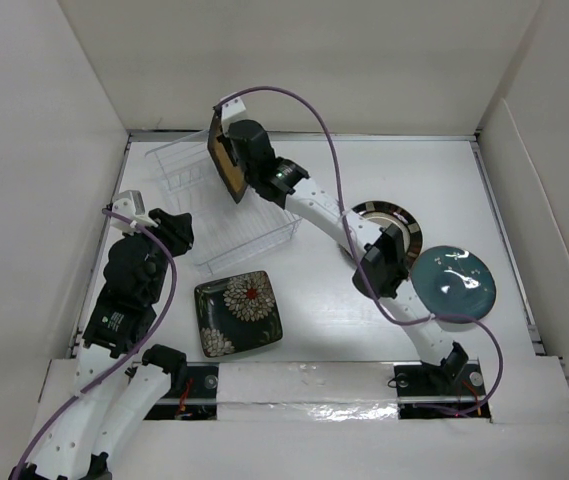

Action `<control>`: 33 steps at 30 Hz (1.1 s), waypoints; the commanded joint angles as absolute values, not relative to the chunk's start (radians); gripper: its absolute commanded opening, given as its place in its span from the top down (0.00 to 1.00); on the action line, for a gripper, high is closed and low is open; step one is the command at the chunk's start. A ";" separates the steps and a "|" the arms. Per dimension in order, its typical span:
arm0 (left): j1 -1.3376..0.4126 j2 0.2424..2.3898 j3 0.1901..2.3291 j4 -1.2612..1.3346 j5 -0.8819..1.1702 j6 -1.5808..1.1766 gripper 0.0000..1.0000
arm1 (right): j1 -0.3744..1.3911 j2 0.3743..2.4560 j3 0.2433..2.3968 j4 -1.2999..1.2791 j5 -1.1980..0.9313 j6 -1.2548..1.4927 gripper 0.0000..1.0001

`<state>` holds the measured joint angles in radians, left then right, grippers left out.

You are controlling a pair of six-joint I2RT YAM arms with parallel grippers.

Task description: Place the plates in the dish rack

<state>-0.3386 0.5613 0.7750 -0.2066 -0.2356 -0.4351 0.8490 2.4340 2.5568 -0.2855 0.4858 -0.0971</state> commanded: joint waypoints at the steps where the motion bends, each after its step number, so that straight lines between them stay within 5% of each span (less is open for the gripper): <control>1: -0.341 0.563 0.798 -0.163 -0.222 -0.425 0.72 | 0.894 2.414 2.675 -0.011 0.601 -0.239 1.00; 25: -0.341 0.588 0.795 -0.155 -0.210 -0.425 0.72 | 0.966 2.556 2.562 0.161 0.703 -0.348 1.00; 27: -0.341 0.591 0.796 -0.155 -0.215 -0.423 0.72 | 0.966 2.560 2.569 0.170 0.700 -0.344 0.86; 33: -0.341 0.584 0.793 -0.155 -0.216 -0.423 0.72 | 0.966 2.563 2.547 0.176 0.673 -0.304 0.73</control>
